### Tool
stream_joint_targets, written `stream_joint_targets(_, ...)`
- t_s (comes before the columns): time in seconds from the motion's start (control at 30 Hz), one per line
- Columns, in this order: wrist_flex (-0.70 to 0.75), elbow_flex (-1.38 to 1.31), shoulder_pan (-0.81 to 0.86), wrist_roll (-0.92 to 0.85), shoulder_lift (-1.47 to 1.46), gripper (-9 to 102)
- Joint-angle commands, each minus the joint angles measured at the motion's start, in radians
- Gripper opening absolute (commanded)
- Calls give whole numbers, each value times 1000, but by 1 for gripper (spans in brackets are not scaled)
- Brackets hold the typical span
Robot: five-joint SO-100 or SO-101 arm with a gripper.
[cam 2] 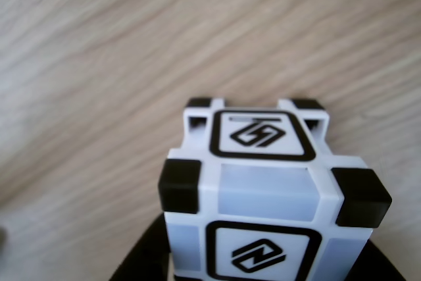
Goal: Stack cubes from left to right.
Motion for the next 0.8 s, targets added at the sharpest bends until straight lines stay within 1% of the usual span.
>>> stream_joint_targets(0.0, -55, 2, -6, -34, -20, 0)
stream_joint_targets(0.3, -41, -17, -6, -117, 2, 0)
stream_joint_targets(0.47, -54, -18, -17, -163, 144, 0)
stream_joint_targets(0.6, -54, -18, -78, -143, 235, 0)
stream_joint_targets(0.77, -54, -18, -103, -121, 374, 0)
